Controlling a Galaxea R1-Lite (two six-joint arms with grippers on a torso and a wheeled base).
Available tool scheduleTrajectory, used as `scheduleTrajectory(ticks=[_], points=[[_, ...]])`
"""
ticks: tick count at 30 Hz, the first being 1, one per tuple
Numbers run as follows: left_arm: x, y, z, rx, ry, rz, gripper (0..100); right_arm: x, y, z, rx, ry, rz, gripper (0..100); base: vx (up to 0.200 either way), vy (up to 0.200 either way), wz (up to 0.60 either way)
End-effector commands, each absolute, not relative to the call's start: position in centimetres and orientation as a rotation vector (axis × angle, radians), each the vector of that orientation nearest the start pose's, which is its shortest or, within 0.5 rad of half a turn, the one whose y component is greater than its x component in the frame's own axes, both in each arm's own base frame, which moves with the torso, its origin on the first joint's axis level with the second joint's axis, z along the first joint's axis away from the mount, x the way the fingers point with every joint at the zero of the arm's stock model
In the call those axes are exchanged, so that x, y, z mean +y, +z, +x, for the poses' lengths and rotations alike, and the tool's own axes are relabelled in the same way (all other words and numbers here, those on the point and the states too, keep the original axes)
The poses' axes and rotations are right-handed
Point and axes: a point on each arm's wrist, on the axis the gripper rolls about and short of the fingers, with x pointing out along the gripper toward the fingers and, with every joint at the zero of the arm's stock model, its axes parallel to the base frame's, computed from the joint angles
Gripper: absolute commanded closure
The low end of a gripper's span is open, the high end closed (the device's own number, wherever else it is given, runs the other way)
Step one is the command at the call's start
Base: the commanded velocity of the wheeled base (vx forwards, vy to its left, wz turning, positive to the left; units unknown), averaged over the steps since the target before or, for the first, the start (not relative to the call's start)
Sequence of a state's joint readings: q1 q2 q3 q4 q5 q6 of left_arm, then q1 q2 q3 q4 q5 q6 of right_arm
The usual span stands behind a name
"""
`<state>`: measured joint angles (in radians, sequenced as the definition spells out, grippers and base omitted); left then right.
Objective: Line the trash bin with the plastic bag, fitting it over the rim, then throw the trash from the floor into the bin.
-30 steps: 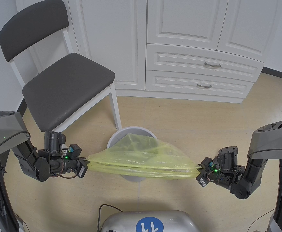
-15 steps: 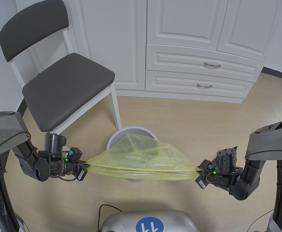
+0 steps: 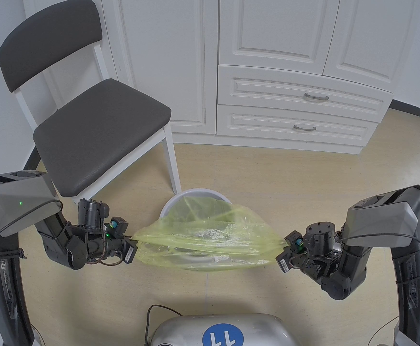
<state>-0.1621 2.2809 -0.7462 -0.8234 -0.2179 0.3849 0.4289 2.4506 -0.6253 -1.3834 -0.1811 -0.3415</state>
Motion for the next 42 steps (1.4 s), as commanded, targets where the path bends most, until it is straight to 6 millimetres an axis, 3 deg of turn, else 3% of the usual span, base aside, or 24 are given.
scheduleTrajectory(ticks=[1, 10, 20, 27, 42], points=[[-6.8, -2.2, 35.6, 0.612, -0.462, 0.322, 100, 15.5, -5.7, 33.1, 0.354, 0.316, -0.434, 100, 0.0, 0.0, 0.0], [-6.2, -1.9, 36.3, 0.559, -0.406, 0.297, 100, 18.4, -4.9, 34.8, 0.254, 0.322, -0.227, 100, 0.0, 0.0, 0.0], [-5.3, -0.8, 34.9, 0.549, -0.499, 0.262, 100, 20.2, -4.4, 33.1, 0.284, 0.405, -0.114, 100, 0.0, 0.0, 0.0], [-4.2, 0.0, 33.7, 0.555, -0.565, 0.303, 100, 19.6, -2.6, 31.5, 0.305, 0.478, -0.105, 100, 0.0, 0.0, 0.0], [-3.2, 0.6, 32.7, 0.601, -0.625, 0.349, 100, 19.1, -1.5, 30.9, 0.358, 0.522, -0.092, 100, 0.0, 0.0, 0.0]])
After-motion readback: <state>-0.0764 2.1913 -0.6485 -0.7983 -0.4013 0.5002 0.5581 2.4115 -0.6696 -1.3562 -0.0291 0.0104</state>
